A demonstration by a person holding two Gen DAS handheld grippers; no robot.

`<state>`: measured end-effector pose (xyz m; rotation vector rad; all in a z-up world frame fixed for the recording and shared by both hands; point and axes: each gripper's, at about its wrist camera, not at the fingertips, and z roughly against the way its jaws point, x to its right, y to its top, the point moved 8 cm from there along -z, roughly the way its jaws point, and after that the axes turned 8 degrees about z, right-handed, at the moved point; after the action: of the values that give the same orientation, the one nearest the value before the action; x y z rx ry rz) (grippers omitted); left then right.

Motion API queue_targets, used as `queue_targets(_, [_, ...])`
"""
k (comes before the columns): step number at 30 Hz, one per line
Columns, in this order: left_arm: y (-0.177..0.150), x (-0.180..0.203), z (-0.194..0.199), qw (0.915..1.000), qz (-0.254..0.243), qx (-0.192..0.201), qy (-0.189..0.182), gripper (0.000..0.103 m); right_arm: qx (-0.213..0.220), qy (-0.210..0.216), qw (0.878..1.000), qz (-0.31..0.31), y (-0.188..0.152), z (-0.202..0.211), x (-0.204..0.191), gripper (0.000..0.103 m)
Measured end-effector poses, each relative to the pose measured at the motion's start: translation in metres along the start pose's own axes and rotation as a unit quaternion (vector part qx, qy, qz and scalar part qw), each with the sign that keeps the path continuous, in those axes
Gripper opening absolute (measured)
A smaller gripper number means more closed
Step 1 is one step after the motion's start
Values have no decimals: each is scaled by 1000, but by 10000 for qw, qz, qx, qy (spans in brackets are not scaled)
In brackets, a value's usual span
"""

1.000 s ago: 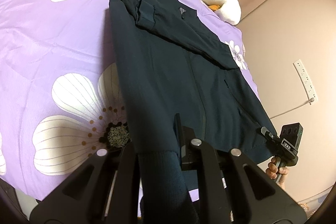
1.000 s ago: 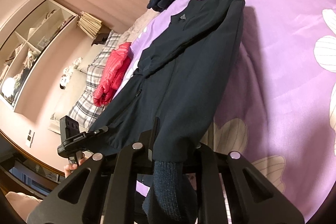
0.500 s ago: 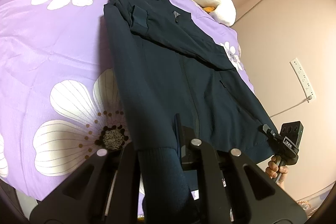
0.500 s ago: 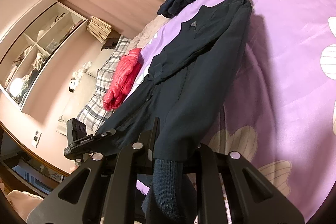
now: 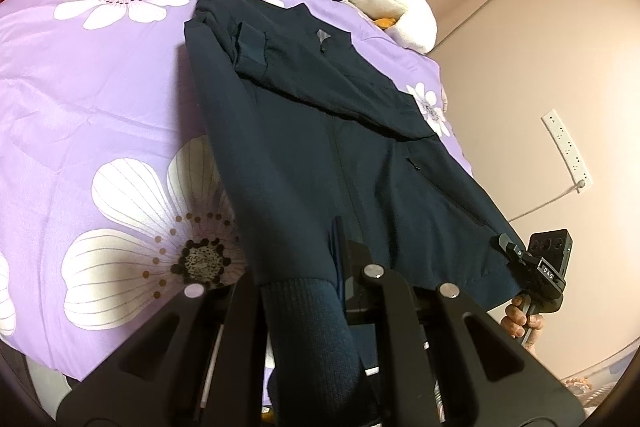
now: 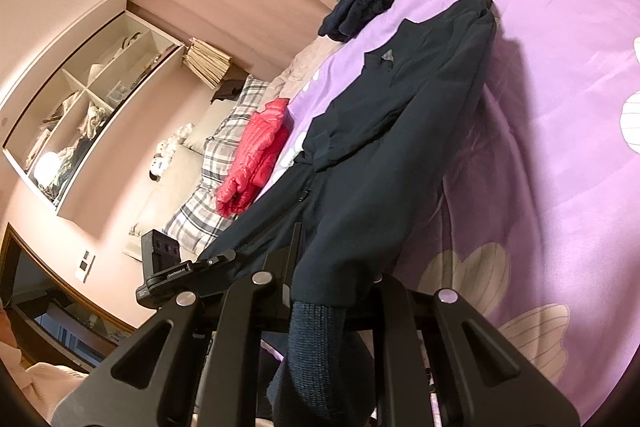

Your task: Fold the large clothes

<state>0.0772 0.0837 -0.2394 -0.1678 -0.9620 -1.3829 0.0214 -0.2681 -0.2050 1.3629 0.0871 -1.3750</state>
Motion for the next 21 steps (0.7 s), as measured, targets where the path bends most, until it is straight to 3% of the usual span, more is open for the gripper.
queue_targets(21, [7,34,42,9982,-223,305,-468,10,296,873,9948,432,26,19,-61,14])
